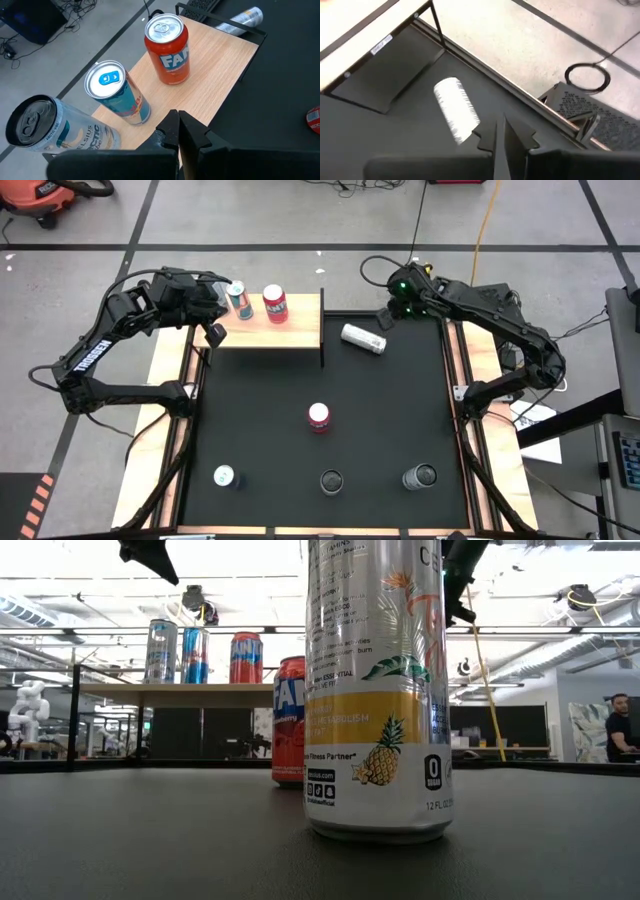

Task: Place canned beverage on shelf
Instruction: Put the top white-yellow soda can on the shelf

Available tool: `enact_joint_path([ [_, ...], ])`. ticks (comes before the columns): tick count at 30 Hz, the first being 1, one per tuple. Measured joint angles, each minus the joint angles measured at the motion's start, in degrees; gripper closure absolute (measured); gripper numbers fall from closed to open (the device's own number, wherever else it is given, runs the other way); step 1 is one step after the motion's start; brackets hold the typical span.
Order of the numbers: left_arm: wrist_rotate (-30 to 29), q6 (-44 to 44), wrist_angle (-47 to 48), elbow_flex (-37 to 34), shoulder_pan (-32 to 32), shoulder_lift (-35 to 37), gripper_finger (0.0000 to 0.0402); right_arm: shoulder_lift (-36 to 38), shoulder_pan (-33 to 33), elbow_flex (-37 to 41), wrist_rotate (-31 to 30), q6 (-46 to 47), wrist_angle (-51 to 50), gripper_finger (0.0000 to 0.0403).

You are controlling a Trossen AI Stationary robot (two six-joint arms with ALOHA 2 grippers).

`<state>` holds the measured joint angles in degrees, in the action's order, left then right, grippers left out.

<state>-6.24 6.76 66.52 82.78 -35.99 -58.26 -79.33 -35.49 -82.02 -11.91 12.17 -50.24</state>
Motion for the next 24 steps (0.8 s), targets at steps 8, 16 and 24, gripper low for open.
enact_joint_path([
  [8,0.02,-0.33,0.01,0.01,0.02,0.0,0.0401,0.0,-0.02,0.0,0.14,-0.63,-0.21,0.0325],
  [16,0.02,-0.33,0.02,0.0,0.02,0.0,0.0401,-1.17,0.8,0.0,3.77,-0.32,-1.85,0.0224],
  [24,0.0,-0.34,0.02,0.01,0.01,0.0,0.0401,-8.43,3.1,0.02,7.6,1.17,-2.05,0.0181],
])
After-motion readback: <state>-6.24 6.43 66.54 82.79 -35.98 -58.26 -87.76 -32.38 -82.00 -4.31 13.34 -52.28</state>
